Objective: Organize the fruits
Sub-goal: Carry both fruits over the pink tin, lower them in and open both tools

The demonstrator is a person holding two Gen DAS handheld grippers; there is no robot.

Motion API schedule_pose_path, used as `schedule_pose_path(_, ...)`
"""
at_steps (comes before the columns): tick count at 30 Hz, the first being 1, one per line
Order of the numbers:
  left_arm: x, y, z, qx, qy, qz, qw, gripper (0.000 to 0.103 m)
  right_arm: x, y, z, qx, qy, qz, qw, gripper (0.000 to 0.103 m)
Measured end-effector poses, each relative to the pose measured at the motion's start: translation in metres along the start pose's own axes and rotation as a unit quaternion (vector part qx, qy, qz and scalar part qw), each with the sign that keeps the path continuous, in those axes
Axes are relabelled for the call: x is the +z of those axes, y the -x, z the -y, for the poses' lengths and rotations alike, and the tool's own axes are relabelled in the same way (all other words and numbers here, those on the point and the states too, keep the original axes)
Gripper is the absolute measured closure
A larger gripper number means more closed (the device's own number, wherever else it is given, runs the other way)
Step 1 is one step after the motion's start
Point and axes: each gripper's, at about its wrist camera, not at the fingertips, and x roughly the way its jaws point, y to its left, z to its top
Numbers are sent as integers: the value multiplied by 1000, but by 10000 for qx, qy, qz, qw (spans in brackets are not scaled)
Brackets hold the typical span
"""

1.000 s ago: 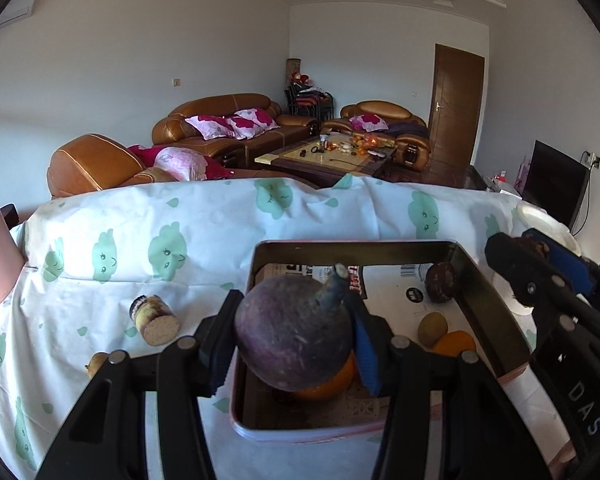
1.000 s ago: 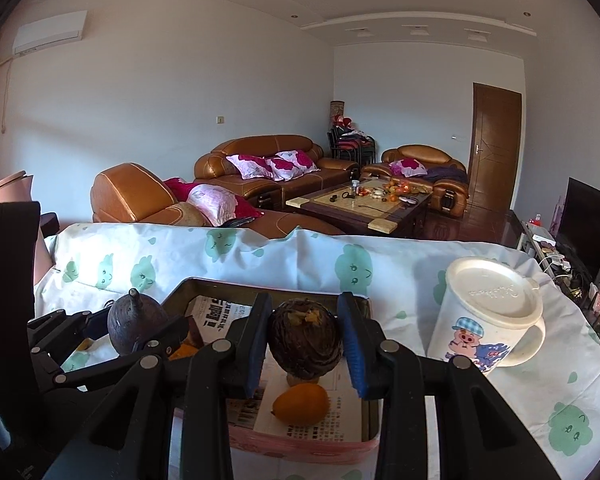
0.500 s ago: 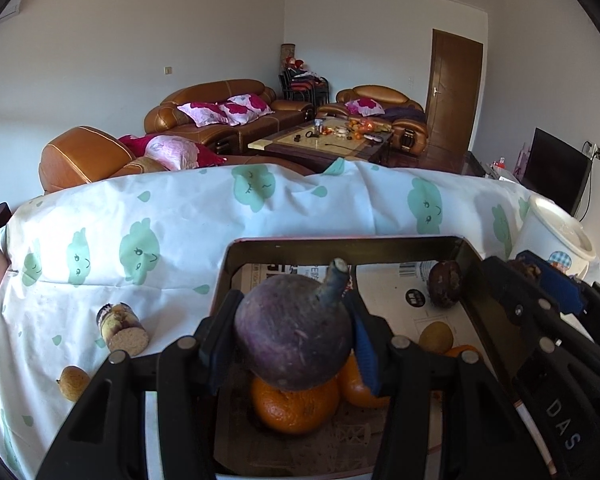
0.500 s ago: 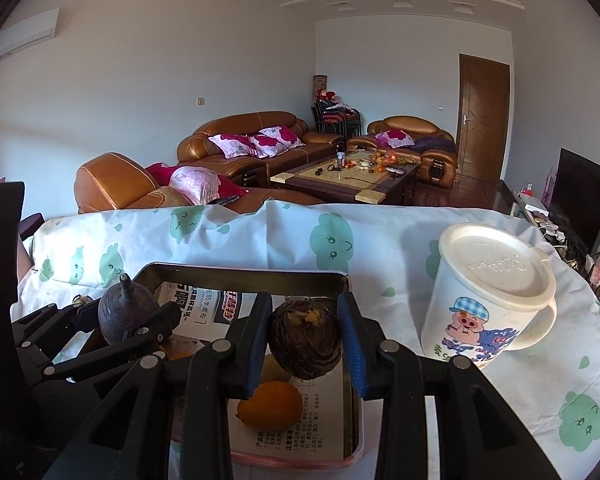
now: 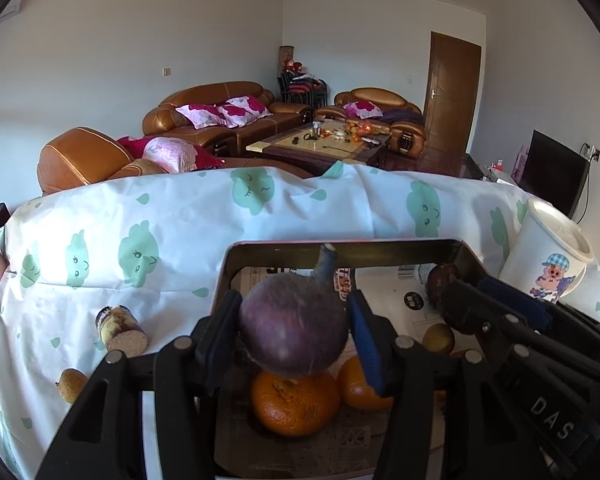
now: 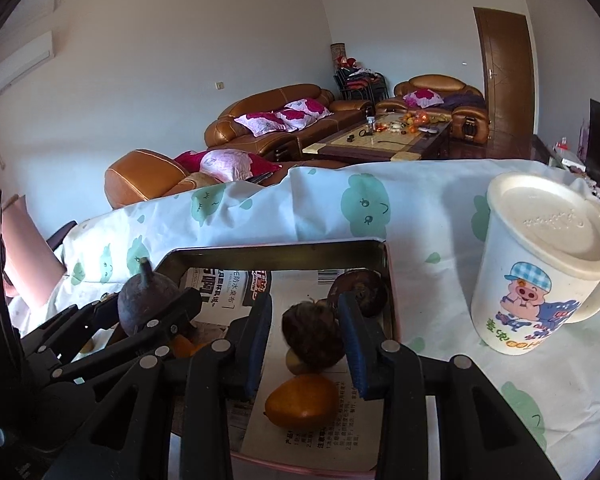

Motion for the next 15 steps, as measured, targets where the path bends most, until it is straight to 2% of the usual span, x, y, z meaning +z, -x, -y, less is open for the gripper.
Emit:
schedule_pose_path(1, 0, 2, -1, 19, 24, 34, 10000, 40, 0, 2, 2, 50, -48, 25, 10000, 66)
schedule_pose_path(3, 1, 4, -5, 24, 145, 78, 9999, 25, 2, 6, 5, 195, -156, 94, 9996, 65)
schedule_pose_path(4, 1, 5, -7, -19, 203, 78, 9998, 21, 3, 7, 7, 312, -234, 141, 9991, 65)
schedule_pose_path(5, 2, 8, -9, -60, 229, 104, 9997, 11, 4, 10, 10, 433, -344, 207, 9983, 63)
schedule_pose_path(6, 2, 11, -8, -100, 213, 169, 9996, 0, 5, 13, 13, 567, -448, 267, 9970, 51)
schedule_pose_path(8, 3, 22, -3, -106, 95, 404, 9991, 0, 5, 20, 15, 716, -602, 456, 9946, 31)
schedule_pose_path(10, 4, 32, 5, -111, -135, 571, 9982, 0, 7, 28, 13, 665, -594, 686, 9937, 28)
schedule_pose_path(12, 5, 40, 8, 75, -278, 718, 9970, 0, 7, 32, 9, 495, -482, 807, 9943, 28)
schedule_pose_path(15, 6, 43, 0, 118, -237, 690, 9973, 0, 5, 36, 3, 281, -343, 955, 9944, 28)
